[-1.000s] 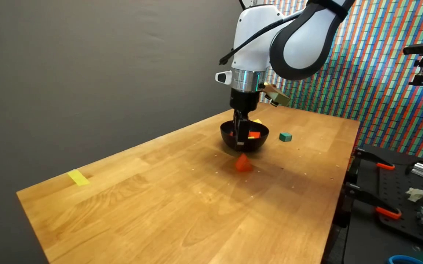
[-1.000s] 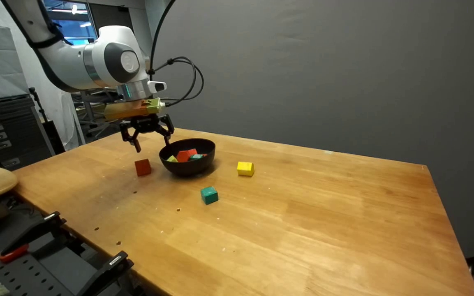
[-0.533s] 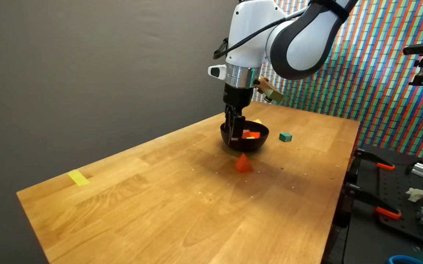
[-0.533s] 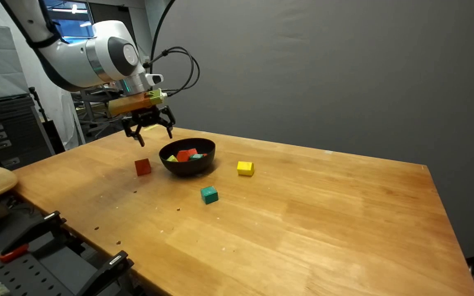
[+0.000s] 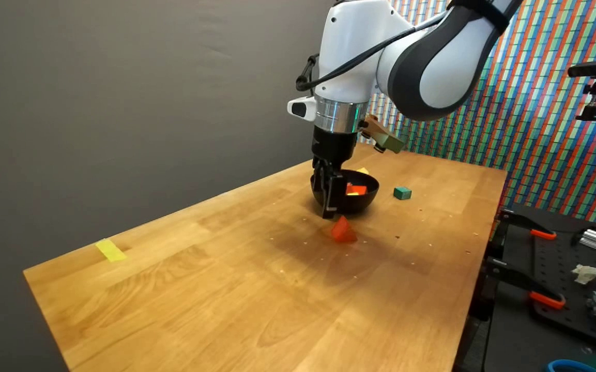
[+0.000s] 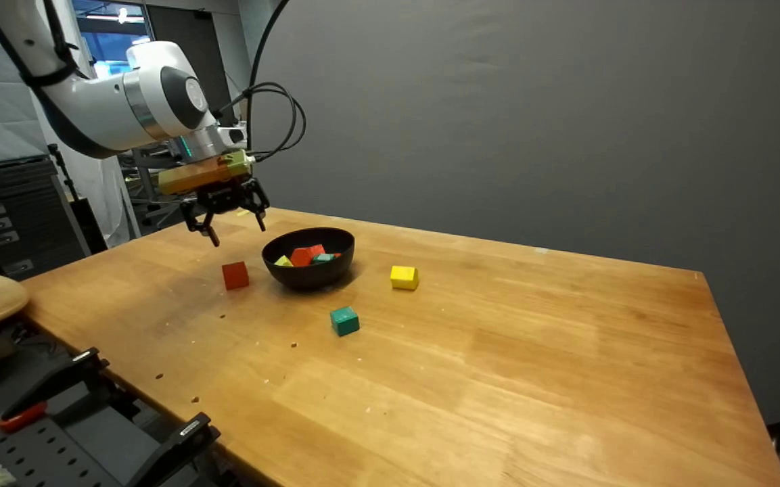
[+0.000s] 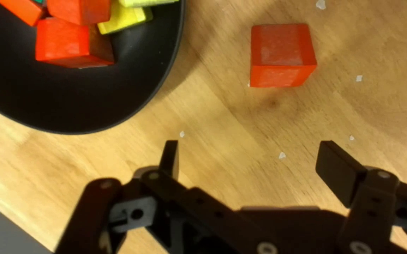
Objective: Put all the blocks inside the black bowl
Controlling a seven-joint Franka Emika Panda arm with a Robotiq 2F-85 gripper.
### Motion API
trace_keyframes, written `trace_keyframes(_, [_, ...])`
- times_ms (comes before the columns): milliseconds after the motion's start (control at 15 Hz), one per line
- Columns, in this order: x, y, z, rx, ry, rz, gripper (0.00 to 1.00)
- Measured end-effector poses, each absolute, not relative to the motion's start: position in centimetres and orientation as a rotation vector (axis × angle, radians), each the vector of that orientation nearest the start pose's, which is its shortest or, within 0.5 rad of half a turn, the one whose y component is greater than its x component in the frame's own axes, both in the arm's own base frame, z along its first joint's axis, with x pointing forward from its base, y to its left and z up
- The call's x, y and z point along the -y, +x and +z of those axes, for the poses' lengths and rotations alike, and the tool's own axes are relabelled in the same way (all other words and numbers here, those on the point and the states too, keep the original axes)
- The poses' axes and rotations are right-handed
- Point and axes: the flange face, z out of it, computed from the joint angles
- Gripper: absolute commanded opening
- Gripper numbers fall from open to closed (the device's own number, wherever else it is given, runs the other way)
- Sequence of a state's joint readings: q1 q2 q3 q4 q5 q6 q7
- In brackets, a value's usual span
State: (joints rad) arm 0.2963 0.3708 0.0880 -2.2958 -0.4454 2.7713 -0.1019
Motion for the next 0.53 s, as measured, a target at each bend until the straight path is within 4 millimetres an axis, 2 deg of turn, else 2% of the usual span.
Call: trace_keyframes(533, [-19.0, 48.2, 16.6, 1.102, -3.001, -0.073, 1.00])
